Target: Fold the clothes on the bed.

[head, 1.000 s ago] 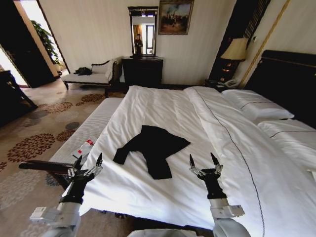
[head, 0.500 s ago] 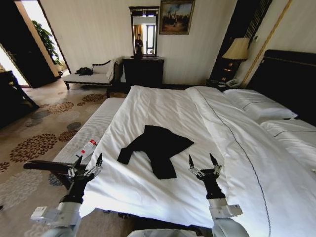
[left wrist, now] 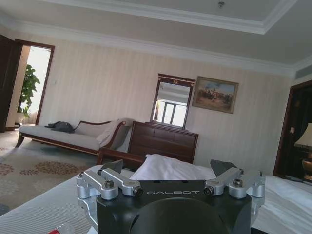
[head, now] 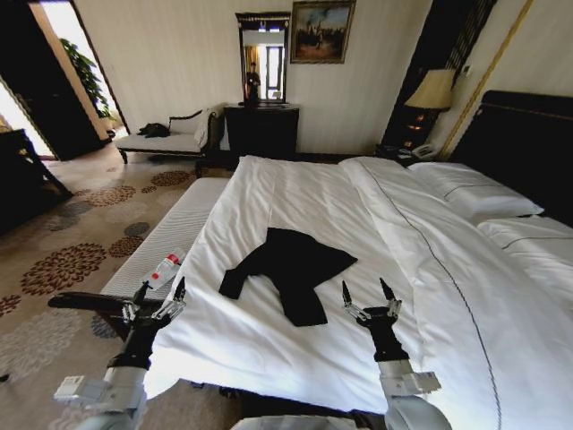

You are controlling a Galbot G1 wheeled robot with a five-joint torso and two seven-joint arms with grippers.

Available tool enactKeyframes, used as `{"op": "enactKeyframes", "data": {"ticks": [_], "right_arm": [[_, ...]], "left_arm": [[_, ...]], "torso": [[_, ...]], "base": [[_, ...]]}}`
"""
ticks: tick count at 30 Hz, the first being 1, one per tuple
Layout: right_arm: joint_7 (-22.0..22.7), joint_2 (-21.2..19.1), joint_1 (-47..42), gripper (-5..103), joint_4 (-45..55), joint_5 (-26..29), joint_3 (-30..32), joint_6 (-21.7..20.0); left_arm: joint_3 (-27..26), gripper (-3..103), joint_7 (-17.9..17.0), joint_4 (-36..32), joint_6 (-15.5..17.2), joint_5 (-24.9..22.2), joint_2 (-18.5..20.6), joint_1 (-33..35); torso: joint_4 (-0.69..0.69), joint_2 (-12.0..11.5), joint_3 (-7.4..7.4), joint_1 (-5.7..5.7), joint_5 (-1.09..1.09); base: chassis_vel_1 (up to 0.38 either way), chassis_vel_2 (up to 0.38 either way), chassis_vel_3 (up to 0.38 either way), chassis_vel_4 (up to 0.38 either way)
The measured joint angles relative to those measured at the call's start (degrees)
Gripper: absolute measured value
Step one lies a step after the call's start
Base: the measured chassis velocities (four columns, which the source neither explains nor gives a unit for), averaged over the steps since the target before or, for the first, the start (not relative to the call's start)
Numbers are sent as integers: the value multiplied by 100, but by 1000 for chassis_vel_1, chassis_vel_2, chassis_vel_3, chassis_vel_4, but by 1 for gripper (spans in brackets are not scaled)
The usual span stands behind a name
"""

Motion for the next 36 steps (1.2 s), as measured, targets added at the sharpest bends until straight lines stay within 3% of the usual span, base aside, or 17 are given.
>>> {"op": "enactKeyframes", "data": {"ticks": [15,24,28,29,32,33,36], "right_arm": [[288,46,32,100,-31,53,-177,79],[437,-119,58,100,-35,469,-436,-224],[637,-301,173,100,94,1565,-714,-883],[637,-301,173,100,94,1565,-714,-883],[1118,-488,375,100,238,2946,-1025,-1618],[1118,-488,375,100,238,2946,-1025,-1618],[1448,-732,634,100,249,3998,-1213,-2043]], "left_arm": [[11,100,-111,-9,-21,-19,-9,-60],[-142,100,-449,-337,412,-387,56,-172],[-133,100,-1072,-349,1311,-705,100,-232],[-133,100,-1072,-349,1311,-705,100,-232],[-169,100,-1237,-350,1496,-816,99,-353],[-169,100,-1237,-350,1496,-816,99,-353],[-234,100,-1437,-350,1625,-1078,111,-425]], "torso": [[0,0,0,0,1],[0,0,0,0,1],[0,0,0,0,-1],[0,0,0,0,-1],[0,1,0,0,0],[0,1,0,0,0],[0,0,0,0,0]], "base": [[-1,16,0,-13],[0,0,0,0],[0,0,0,0],[0,0,0,0],[0,0,0,0],[0,0,0,0],[0,0,0,0]]}}
